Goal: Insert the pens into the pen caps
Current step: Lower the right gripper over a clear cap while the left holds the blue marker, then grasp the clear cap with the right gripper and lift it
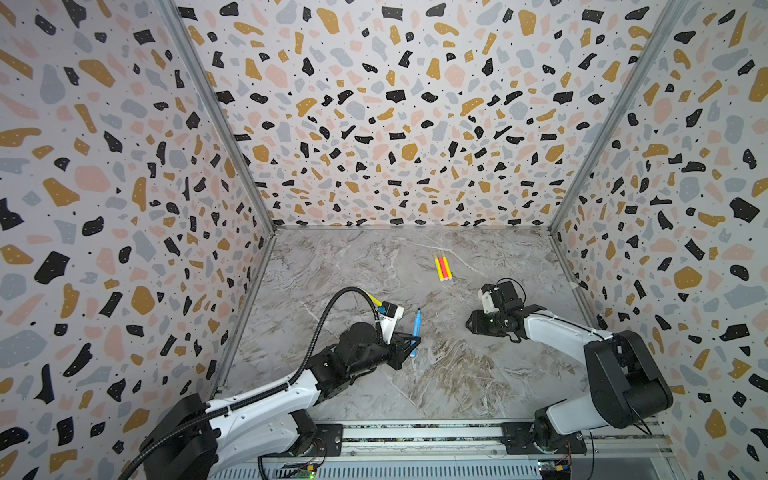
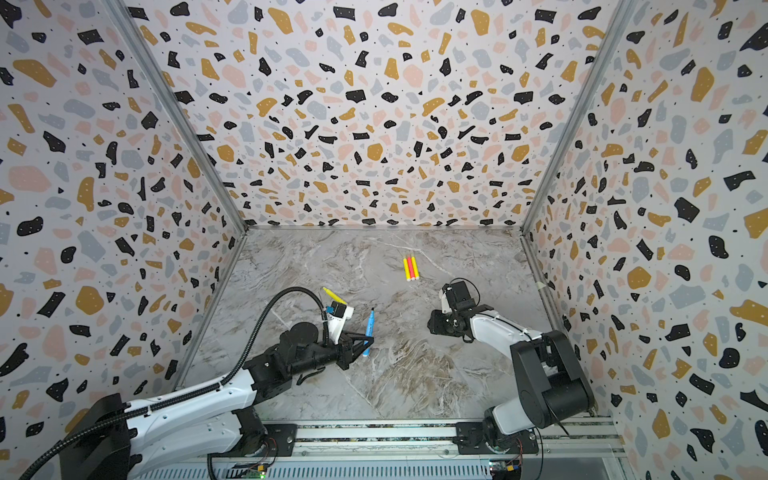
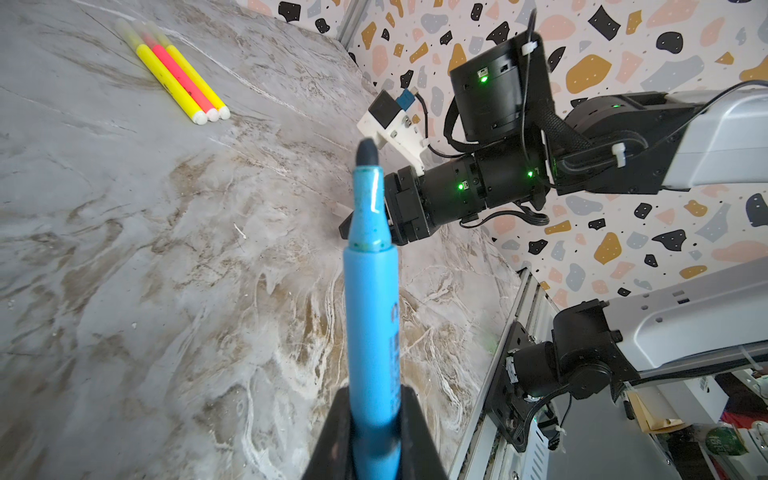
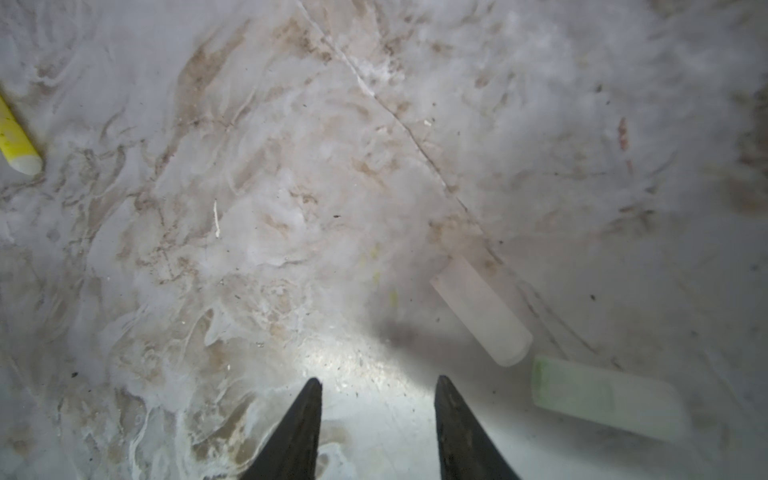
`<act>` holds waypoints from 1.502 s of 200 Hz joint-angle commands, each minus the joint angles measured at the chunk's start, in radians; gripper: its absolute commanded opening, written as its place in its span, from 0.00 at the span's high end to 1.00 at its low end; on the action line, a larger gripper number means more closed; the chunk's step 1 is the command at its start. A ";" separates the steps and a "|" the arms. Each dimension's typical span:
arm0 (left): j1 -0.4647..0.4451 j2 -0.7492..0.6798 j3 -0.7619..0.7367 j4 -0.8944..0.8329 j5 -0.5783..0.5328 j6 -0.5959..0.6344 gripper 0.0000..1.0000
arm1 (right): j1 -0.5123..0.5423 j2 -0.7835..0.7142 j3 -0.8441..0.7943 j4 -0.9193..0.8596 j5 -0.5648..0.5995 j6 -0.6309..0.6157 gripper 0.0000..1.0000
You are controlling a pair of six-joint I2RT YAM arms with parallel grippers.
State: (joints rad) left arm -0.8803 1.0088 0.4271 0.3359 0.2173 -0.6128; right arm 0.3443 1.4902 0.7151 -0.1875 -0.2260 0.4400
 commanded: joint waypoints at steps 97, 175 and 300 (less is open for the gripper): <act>-0.005 -0.038 -0.002 -0.003 -0.035 0.024 1.00 | -0.060 0.079 0.083 -0.006 0.053 -0.001 0.54; -0.005 -0.045 0.011 -0.022 -0.041 0.032 1.00 | -0.060 0.153 0.165 -0.021 0.041 -0.013 0.54; -0.004 -0.042 0.007 -0.023 -0.042 0.030 1.00 | 0.003 0.213 0.223 -0.140 0.253 -0.075 0.64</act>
State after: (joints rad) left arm -0.8803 0.9798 0.4271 0.2989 0.1806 -0.5938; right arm 0.3328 1.6787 0.9085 -0.2592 -0.0322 0.3908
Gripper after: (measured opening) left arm 0.134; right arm 0.373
